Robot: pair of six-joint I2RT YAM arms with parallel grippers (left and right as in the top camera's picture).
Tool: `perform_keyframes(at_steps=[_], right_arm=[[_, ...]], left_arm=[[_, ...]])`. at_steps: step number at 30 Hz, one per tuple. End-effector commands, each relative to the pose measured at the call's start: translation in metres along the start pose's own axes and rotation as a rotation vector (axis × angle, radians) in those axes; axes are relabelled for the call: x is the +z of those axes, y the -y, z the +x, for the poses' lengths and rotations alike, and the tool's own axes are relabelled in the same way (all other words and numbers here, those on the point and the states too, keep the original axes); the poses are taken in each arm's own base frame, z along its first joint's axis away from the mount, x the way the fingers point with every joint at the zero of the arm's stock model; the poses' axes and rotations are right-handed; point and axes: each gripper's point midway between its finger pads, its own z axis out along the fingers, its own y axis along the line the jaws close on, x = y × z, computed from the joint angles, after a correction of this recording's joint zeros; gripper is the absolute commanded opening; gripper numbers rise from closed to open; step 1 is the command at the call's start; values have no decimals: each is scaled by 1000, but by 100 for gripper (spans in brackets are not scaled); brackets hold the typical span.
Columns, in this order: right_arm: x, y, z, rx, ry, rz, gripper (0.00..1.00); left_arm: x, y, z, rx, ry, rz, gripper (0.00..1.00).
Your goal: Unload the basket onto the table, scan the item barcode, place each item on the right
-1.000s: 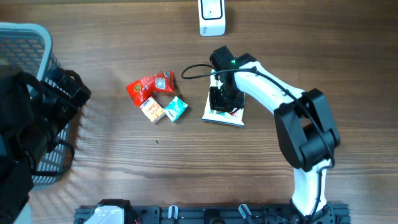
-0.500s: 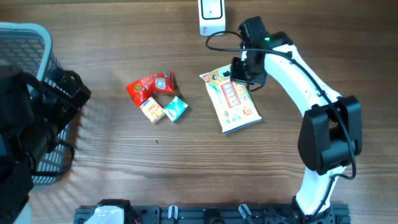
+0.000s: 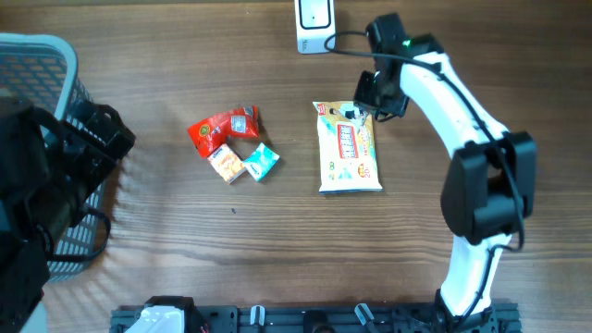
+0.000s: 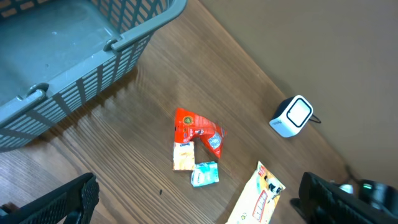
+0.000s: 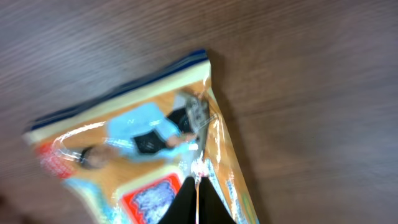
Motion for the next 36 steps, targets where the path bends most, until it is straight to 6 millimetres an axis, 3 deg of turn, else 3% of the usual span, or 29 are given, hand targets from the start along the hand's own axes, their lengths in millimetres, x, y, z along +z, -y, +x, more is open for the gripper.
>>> perform_keyframes(at_steps=[1, 3, 5, 7, 8, 10, 12, 15, 17, 18, 21, 24, 30, 32, 34, 36], right_arm=[[-36, -16, 20, -122, -49, -80, 5], [-14, -19, 51, -136, -155, -106, 4], [21, -17, 79, -149, -200, -99, 5], [47, -22, 104, -153, -239, -150, 12], [59, -16, 116, -129, -261, -143, 4], [63, -5, 115, -107, -248, -87, 4], [41, -4, 101, -137, -234, -80, 4], [-33, -15, 55, -206, -139, -137, 5], [-86, -22, 31, -248, -45, -181, 36], [-112, -23, 19, -265, 15, -204, 100], [-139, -12, -4, -298, 134, -199, 100], [-138, 5, -18, -274, 178, -123, 100], [-141, -1, -28, -277, 223, -141, 100], [-142, -3, -32, -279, 240, -148, 100], [-143, -5, -35, -279, 254, -153, 100], [-143, -5, -36, -280, 258, -155, 100]], left_arm=[[0, -4, -3, -22, 16, -16, 100], [0, -4, -3, -22, 16, -16, 100], [0, -4, -3, -22, 15, -16, 100], [0, -4, -3, -22, 15, -16, 100], [0, -4, -3, -22, 16, -16, 100], [0, -4, -3, -22, 15, -16, 100], [0, -4, -3, -22, 15, -16, 100], [0, -4, -3, -22, 15, -16, 100], [0, -4, -3, -22, 15, -16, 100], [0, -4, -3, -22, 15, -16, 100], [0, -4, -3, -22, 15, -16, 100], [0, -4, -3, -22, 15, -16, 100], [0, 3, 3, -31, -18, 20, 100], [-4, 25, 28, -21, -166, 153, 100], [-3, 49, 55, 113, -318, 274, 100], [14, 62, 90, 245, -483, 304, 100]])
